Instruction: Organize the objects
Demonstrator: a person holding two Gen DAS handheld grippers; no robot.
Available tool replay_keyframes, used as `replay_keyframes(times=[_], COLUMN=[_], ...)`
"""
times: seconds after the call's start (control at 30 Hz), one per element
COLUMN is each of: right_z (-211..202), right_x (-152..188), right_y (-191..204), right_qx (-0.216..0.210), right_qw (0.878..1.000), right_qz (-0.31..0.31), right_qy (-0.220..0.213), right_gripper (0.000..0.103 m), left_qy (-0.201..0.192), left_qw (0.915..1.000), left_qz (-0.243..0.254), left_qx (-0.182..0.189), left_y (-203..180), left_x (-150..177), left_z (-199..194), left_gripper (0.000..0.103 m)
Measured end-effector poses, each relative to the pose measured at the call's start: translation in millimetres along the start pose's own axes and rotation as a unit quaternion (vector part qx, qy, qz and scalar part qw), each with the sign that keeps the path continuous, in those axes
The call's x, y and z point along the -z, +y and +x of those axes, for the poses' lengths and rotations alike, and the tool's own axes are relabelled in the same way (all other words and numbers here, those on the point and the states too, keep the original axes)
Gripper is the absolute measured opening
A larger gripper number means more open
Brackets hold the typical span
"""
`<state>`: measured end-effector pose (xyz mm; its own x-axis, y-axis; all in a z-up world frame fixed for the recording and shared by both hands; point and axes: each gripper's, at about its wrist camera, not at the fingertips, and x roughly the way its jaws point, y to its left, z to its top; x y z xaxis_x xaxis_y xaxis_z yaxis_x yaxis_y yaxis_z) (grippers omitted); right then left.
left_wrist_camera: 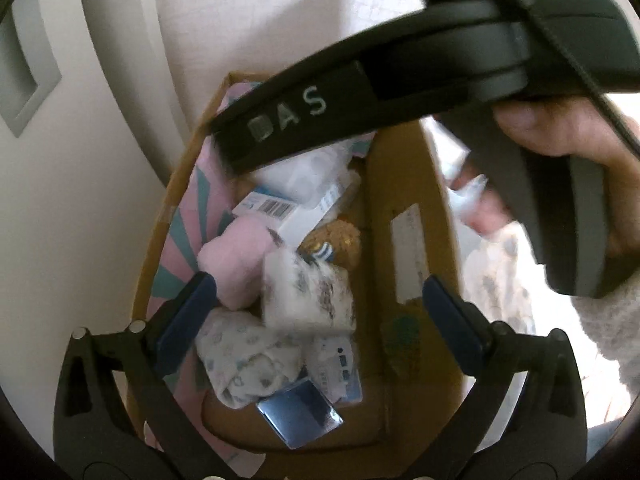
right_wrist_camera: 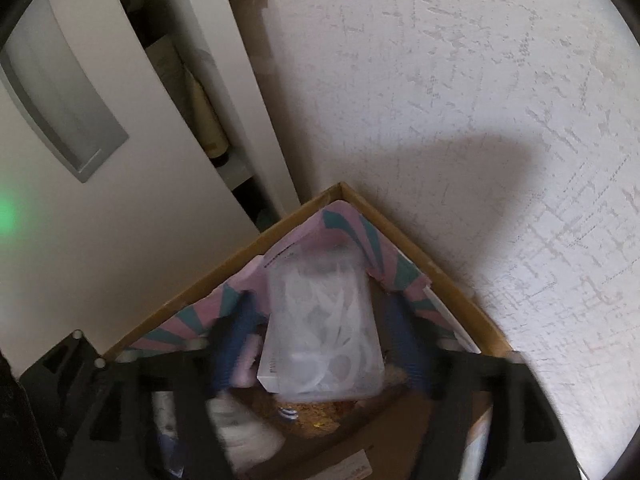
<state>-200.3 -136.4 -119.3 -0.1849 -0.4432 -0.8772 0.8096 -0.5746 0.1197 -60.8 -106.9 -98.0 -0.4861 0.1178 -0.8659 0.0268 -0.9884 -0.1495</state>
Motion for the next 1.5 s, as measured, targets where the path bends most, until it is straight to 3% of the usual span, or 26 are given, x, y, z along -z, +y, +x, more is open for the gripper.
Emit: replay_keyframes(times=[0.03, 0.3, 0.77, 0.87, 0.93, 0.97, 1.03, 1.1, 1.4, 1.5], right_z=[0.4, 3.7, -40.3, -59.7, -65.8, -75.5, -120.1, -144.2, -250.2, -266.5], right_x=[-0.1, 2.4, 11.7, 23.2, 13.7, 17.4, 61.4, 75.5, 134.3, 154.7], right_y=[0.1, -2.6, -1.8, -6.2, -3.9, -6.3, -21.2, -28.4, -44.0, -40.3], right_qx=[0.002, 0.017, 0.024, 0.046, 0.064, 0.071, 0.08, 0.108, 0.171, 0.208], right_qw=[1.0, 0.999, 0.997, 0.995, 0.993, 0.991, 0.988, 0.981, 0.944, 0.93], right_qz=[0.001, 0.031, 0.066, 0.075, 0.086, 0.098, 0.12, 0.141, 0.238, 0.258], right_qy=[-0.001, -0.004, -0.029, -0.038, -0.045, -0.051, -0.064, -0.081, -0.149, -0.163], right_gripper=[0.103, 0.103, 0.103, 0.103, 0.103, 0.103, 0.103, 0.103, 0.103, 0.103], left_qy=[0.002, 0.019, -0.016, -0.019, -0.024, -0.026, -0.03, -0.036, -0.087, -0.103], left_qw=[1.0, 0.9997, 0.9995, 0.9991, 0.9985, 0.9983, 0.9978, 0.9973, 0.9931, 0.9918], left_qz=[0.0, 0.012, 0.025, 0.037, 0.046, 0.049, 0.053, 0.056, 0.064, 0.066], left_qx=[0.007, 0.01, 0.007, 0.013, 0.018, 0.02, 0.026, 0.031, 0.045, 0.036], left_y=[0.6, 0.8, -27.7, -39.8, -47.8, -52.4, -60.3, -42.6, -61.8, -65.3], left_x=[0.4, 3.3, -10.1, -14.4, -16.4, -18.1, -21.3, -20.5, -46.6, -53.9], left_z=[-1.0, 0.1, -31.5, -35.7, -39.6, -41.5, -47.2, -61.1, -117.1, -135.5], left_gripper=[0.103, 0.103, 0.103, 0.103, 0.103, 0.103, 0.103, 0.103, 0.103, 0.103])
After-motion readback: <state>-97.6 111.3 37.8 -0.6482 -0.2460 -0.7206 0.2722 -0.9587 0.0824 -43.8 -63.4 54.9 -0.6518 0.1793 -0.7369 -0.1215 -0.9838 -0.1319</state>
